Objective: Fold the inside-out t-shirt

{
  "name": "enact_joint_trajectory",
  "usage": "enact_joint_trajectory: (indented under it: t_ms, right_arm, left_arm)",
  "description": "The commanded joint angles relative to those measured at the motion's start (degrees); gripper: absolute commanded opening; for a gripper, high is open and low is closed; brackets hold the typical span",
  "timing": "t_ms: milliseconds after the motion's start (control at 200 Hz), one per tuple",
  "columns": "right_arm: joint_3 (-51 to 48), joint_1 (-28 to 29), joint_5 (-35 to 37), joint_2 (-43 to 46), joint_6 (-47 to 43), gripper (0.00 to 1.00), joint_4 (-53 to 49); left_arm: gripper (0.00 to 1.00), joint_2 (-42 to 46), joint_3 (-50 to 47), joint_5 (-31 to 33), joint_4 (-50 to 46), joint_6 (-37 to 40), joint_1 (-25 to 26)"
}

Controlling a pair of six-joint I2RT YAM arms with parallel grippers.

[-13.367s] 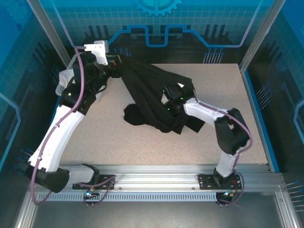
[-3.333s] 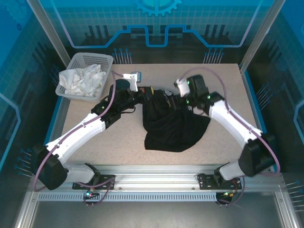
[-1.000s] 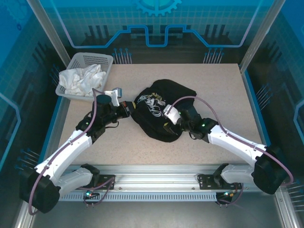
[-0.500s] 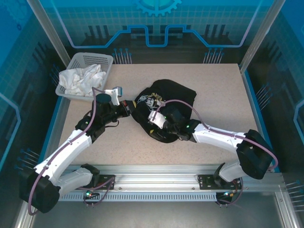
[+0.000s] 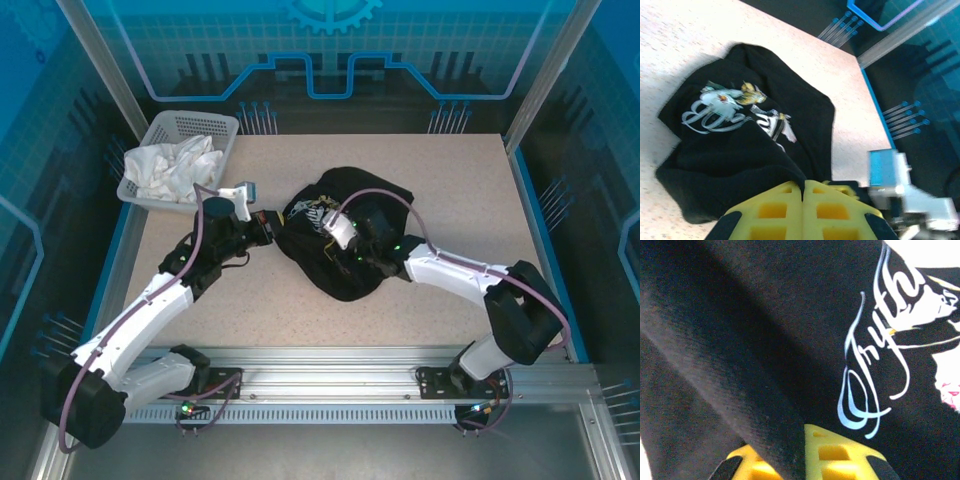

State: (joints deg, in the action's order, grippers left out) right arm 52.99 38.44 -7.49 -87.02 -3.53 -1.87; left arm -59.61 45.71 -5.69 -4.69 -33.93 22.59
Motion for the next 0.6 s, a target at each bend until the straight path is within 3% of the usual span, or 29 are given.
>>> enact_joint_trajectory:
  t_ms: [0, 65, 140, 280, 440, 515, 595]
  right_arm:
    - [2.8, -8.0, -22.7, 3.0, 10.2, 0.0, 2.7]
    - [3.5, -11.0, -32.7, 1.9, 18.0, 0.0, 7.5]
    - [4.3, -11.4, -37.0, 0.6, 22.3, 0.0, 9.8]
    - [4.8, -12.1, -37.2, 0.2, 27.4, 0.0, 10.0]
    - [5.2, -13.5, -36.4, -1.5, 32.9, 0.0, 9.8]
    - [5.8, -13.7, -35.7, -2.4, 33.5, 0.0, 8.7]
    - [6.3, -14.2, -35.7, -3.0, 34.0, 0.0, 8.5]
  left_arm:
    - [0.0, -1.4, -2.0, 11.8, 1.3, 3.5, 0.4]
    - [0.0, -5.9, -1.4, 16.1, 2.3, 5.7, 0.4]
    - [0.0, -11.9, 1.3, 18.2, 2.4, 8.5, 0.3]
    - [0.21, -18.1, 6.0, 20.4, -0.9, 11.8, 0.3]
    - [0.46, -10.9, 2.5, 18.9, -3.0, 11.3, 3.4]
    - [0.51, -5.5, -0.5, 18.2, -3.0, 12.1, 7.8]
    - [0.56, -2.3, -3.5, 12.8, -0.2, 12.1, 11.6]
